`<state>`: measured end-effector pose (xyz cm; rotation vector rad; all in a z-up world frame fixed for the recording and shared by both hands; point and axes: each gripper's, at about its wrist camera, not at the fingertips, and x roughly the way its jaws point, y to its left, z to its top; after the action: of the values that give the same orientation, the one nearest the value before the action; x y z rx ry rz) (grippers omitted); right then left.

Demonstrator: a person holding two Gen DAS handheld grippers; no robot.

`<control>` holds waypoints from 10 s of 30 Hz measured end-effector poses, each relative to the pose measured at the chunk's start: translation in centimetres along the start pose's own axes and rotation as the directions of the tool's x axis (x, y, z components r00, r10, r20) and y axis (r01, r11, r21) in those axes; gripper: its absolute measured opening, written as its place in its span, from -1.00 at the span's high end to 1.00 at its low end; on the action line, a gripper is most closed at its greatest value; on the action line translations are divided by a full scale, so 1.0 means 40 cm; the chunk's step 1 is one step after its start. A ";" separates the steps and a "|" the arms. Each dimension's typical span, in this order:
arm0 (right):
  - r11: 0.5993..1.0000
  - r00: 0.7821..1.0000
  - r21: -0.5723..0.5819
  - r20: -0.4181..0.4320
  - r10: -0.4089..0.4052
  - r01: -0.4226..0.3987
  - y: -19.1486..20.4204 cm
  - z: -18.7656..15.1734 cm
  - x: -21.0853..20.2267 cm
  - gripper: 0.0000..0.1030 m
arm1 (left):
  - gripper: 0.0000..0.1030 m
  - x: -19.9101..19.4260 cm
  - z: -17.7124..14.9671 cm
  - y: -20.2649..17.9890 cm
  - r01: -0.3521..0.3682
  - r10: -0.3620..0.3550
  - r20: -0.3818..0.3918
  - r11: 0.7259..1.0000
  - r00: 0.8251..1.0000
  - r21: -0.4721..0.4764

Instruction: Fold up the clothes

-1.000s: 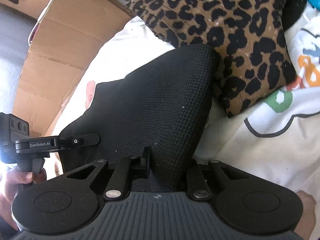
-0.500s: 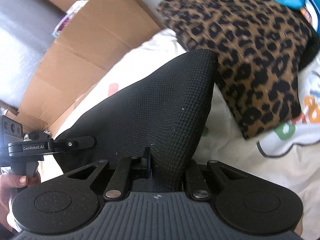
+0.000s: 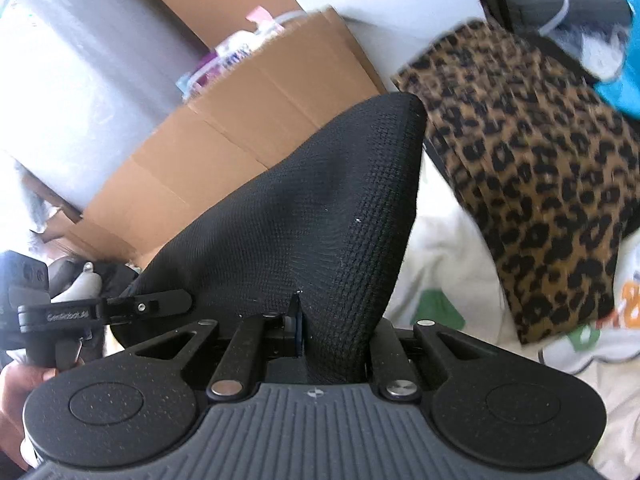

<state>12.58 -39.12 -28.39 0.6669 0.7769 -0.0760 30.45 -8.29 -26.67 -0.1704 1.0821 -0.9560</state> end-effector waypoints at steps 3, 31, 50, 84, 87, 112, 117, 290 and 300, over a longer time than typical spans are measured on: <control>0.999 1.000 -0.031 0.026 0.010 -0.009 0.023 0.017 -0.018 0.79 | 0.32 -0.025 0.006 -0.019 -0.006 0.006 0.040 1.000 0.999 0.000; 0.971 0.983 -0.239 0.182 0.023 0.021 0.151 0.102 -0.219 0.78 | 0.32 -0.164 0.018 -0.212 -0.053 0.032 0.229 0.995 0.973 0.084; 0.950 0.961 -0.298 0.277 -0.004 0.089 0.106 0.158 -0.311 0.78 | 0.32 -0.083 0.026 -0.355 -0.078 0.044 0.196 0.983 0.980 0.169; 0.898 0.868 -0.181 0.389 -0.310 0.402 -0.158 0.246 -0.351 0.79 | 0.33 0.281 -0.018 -0.501 0.065 -0.069 0.141 0.997 0.988 0.037; 0.889 0.862 -0.182 0.386 -0.329 0.420 -0.178 0.256 -0.329 0.79 | 0.33 0.313 -0.013 -0.492 0.074 -0.076 0.152 0.997 0.985 0.021; 0.895 0.886 -0.213 0.350 -0.305 0.393 -0.273 0.453 -0.082 0.79 | 0.34 0.452 0.141 -0.362 0.073 -0.056 0.182 0.994 0.982 -0.084; 0.904 0.895 -0.205 0.333 -0.296 0.375 -0.289 0.486 -0.039 0.79 | 0.34 0.468 0.169 -0.336 0.075 -0.052 0.178 0.990 0.983 -0.122; 0.878 0.868 -0.084 0.220 -0.445 0.471 -0.485 0.172 -0.088 0.07 | -0.21 0.538 0.254 -0.427 -0.365 0.381 -0.064 0.913 0.922 0.182; 0.886 0.897 -0.148 0.133 -0.422 0.439 -0.377 0.236 -0.142 -0.38 | -0.65 0.421 0.295 -0.506 -0.423 0.434 -0.093 0.899 0.896 0.111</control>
<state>9.86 -57.56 -27.66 0.3101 0.8162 -0.4404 30.48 -36.57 -21.02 0.1961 1.1213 -0.6156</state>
